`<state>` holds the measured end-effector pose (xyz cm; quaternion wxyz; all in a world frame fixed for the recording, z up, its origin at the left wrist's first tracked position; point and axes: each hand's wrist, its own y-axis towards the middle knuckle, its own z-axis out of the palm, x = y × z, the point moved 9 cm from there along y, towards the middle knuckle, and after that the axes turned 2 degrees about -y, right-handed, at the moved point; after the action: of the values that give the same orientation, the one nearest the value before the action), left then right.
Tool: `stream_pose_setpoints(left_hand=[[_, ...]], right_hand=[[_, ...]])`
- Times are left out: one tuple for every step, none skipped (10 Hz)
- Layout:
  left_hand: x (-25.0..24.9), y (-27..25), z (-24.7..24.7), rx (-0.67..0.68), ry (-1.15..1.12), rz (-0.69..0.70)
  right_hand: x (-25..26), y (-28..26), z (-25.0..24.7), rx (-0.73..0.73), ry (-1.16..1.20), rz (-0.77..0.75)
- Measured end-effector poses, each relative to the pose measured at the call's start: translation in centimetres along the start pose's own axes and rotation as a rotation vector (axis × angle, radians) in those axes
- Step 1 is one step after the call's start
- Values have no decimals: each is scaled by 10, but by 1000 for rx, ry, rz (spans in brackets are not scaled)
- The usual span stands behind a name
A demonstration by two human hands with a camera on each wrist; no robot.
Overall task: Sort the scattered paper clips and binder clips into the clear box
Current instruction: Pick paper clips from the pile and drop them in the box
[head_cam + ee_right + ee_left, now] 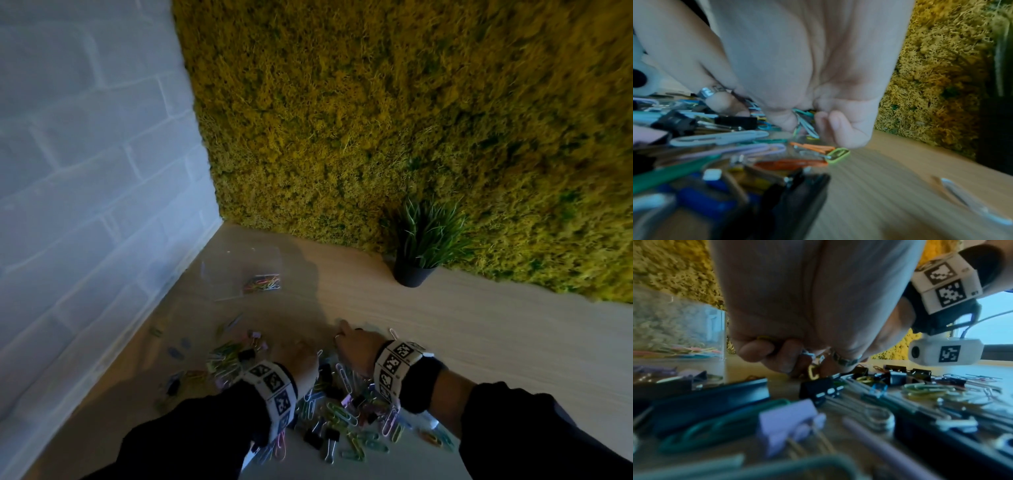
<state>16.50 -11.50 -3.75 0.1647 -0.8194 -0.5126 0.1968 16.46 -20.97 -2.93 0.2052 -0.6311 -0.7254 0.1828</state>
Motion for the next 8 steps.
stream_pose_setpoints(left_hand=[[0,-4,-10,38,-235,34],[21,-9,-32,37,-687,-3],[54,-8,-40,107,-1297,-160],[83,2,-45,47,-1503,-176],[101,-2,-53,-101,-1523,-168],[105,-7,-57,-97,-1523,-130],[112,-8,-58,-136,-1451,-120],[121,-5,-65,-133,-1462,-120]], right_hand=[[14,-3,-22,-72,-108,-66],[16,12,-73,-221,240,-2],[30,35,-120,-316,237,-35],[55,67,-146,-340,222,-58],[81,94,-160,-343,101,-106],[97,103,-168,-371,32,-124],[100,115,-168,-400,40,-113],[92,111,-169,-417,221,-153]])
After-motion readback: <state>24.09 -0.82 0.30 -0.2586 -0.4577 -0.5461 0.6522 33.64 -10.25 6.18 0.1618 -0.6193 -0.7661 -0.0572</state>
